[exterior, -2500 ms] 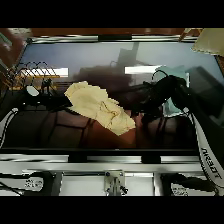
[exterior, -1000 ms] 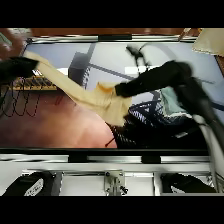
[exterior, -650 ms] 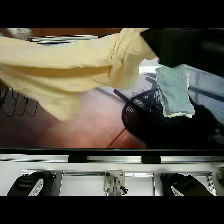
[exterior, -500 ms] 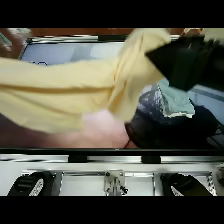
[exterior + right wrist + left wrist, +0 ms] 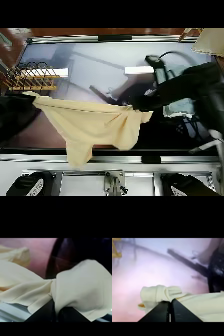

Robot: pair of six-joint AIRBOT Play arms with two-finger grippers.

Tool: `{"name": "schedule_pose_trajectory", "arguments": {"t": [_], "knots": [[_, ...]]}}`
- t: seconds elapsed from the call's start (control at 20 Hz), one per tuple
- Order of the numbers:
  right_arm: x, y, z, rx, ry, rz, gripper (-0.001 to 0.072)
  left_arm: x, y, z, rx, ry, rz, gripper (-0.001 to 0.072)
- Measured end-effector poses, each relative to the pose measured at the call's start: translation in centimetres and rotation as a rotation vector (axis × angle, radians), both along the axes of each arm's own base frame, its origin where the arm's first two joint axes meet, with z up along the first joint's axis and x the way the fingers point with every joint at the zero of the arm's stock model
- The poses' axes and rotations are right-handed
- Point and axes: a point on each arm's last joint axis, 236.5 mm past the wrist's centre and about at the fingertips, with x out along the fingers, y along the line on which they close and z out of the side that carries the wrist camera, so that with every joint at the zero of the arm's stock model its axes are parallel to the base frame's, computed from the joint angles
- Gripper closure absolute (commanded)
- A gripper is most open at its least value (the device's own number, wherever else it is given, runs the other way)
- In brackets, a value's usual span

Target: Fold the shirts.

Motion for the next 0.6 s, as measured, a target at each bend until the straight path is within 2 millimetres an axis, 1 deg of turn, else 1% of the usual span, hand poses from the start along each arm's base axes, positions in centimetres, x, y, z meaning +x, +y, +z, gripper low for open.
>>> {"name": "schedule_pose_trajectory", "arguments": {"t": [0.05,0.15,0.2,0.25,0.3,0.35,0.45,0.5,0.55,0.6], "knots": [[1.3,0.2,-2.9,-0.018,0.029,-0.021,0.0626,1.6,0.0,-2.6,-0.006,0.052,0.010,0.0670],[4.1,0.7,-7.7,-0.015,0.064,-0.085,0.0618,4.6,-0.5,-7.0,-0.047,0.125,0.031,0.0669],[5.4,1.1,-9.7,0.011,0.081,-0.133,0.0489,5.8,-0.8,-9.0,-0.074,0.162,0.041,0.0640],[6.5,1.5,-11.0,0.051,0.092,-0.181,0.0108,6.8,-1.3,-10.9,-0.113,0.197,0.054,0.0462],[7.7,2.0,-11.7,0.106,0.097,-0.228,0.0029,7.6,-1.7,-12.5,-0.150,0.226,0.068,0.0077],[8.6,2.3,-12.2,0.159,0.106,-0.264,0.0029,8.1,-2.2,-14.1,-0.186,0.266,0.078,-0.0013],[9.8,1.9,-11.5,0.227,0.115,-0.285,0.0029,8.2,-2.4,-16.1,-0.217,0.332,0.089,-0.0013],[10.0,1.0,-11.0,0.234,0.129,-0.281,0.0029,8.0,-1.9,-16.8,-0.206,0.366,0.091,-0.0013],[9.7,-0.3,-10.6,0.222,0.154,-0.271,0.0029,7.5,-0.7,-17.4,-0.177,0.410,0.093,-0.0013],[9.1,-1.9,-10.0,0.206,0.180,-0.262,0.0035,7.0,0.8,-17.7,-0.155,0.446,0.105,0.0005]]}}
